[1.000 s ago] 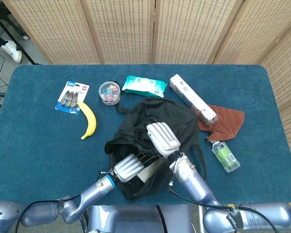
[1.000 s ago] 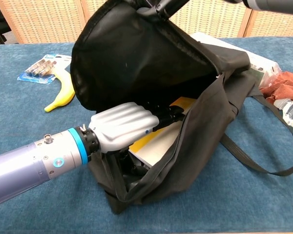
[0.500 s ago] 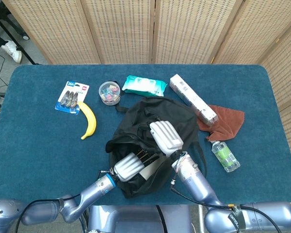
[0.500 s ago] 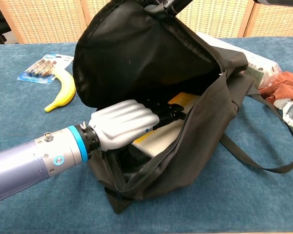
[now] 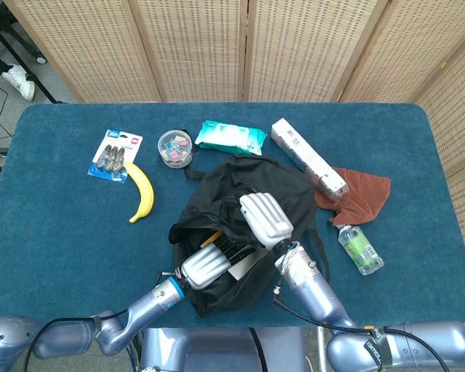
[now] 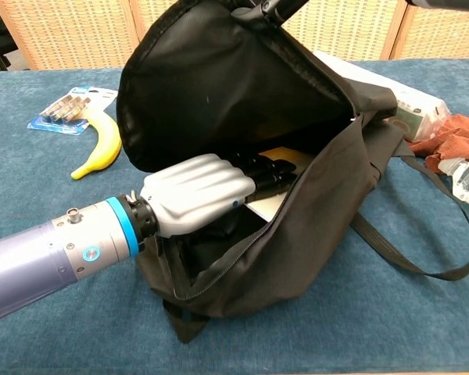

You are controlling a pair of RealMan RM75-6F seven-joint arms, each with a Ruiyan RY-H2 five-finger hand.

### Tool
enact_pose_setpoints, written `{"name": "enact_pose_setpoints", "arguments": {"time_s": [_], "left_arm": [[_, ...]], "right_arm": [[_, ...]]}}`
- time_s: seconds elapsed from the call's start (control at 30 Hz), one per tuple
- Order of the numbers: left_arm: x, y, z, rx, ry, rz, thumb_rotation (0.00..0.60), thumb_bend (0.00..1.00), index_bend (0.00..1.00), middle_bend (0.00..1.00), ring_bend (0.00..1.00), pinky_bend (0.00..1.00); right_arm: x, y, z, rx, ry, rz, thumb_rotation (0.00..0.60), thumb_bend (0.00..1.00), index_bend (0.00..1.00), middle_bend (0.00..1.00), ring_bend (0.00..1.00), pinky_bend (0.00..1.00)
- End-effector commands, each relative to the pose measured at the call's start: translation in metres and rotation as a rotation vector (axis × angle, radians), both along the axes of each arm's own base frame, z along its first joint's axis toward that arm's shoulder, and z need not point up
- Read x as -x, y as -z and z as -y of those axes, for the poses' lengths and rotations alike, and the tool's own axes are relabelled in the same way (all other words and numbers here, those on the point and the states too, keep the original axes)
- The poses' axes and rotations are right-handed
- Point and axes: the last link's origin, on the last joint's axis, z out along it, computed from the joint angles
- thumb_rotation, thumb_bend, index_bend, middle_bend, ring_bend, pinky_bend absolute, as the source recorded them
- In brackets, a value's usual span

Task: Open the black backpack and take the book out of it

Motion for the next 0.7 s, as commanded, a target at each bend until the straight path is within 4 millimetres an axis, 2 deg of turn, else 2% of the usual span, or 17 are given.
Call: {"name": "enact_pose_setpoints", "arguments": {"time_s": [0.03,0.07,0.13,0.17,0.23,0.33,0.5,0.7], "left_arm": [[-0.001,-0.001,0.0,-0.008,0.008,0.018,0.6,0.96,0.37,0.22,0.17,0.16],[-0.001,-0.002,0.0,-0.01,0.011,0.028,0.6,0.95,0.48,0.33,0.24,0.24],[-0.002,-0.004,0.001,-0.014,0.013,0.063,0.6,0.95,0.63,0.45,0.34,0.36],[-0.002,-0.005,0.001,-0.016,0.014,0.075,0.6,0.95,0.69,0.5,0.39,0.42],[-0.001,-0.008,0.001,-0.021,0.018,0.105,0.6,0.95,0.75,0.55,0.44,0.48],[0.001,-0.013,-0.001,-0.026,0.023,0.143,0.6,0.95,0.78,0.57,0.47,0.52],[0.006,-0.027,-0.004,-0.034,0.018,0.192,0.6,0.95,0.79,0.58,0.47,0.53],[0.017,-0.069,-0.001,-0.021,-0.002,0.294,0.6,0.95,0.79,0.58,0.47,0.53]], "right_arm": [[0.0,0.0,0.001,0.002,0.0,-0.001,0.6,0.64,0.64,0.64,0.39,0.18],[0.0,0.0,0.001,0.003,0.0,-0.001,0.6,0.64,0.64,0.64,0.39,0.18],[0.001,0.001,0.002,0.006,0.001,-0.004,0.6,0.64,0.64,0.64,0.39,0.18],[0.002,0.001,0.002,0.007,0.002,-0.004,0.6,0.64,0.64,0.64,0.39,0.18],[0.003,0.001,0.003,0.009,0.005,-0.004,0.6,0.64,0.64,0.65,0.39,0.18],[0.006,0.003,0.005,0.011,0.014,-0.003,0.6,0.64,0.64,0.65,0.39,0.18],[0.01,0.004,0.009,0.016,0.03,-0.003,0.6,0.64,0.64,0.65,0.39,0.18],[0.017,0.005,0.016,0.034,0.051,-0.008,0.6,0.64,0.64,0.65,0.39,0.18]]}}
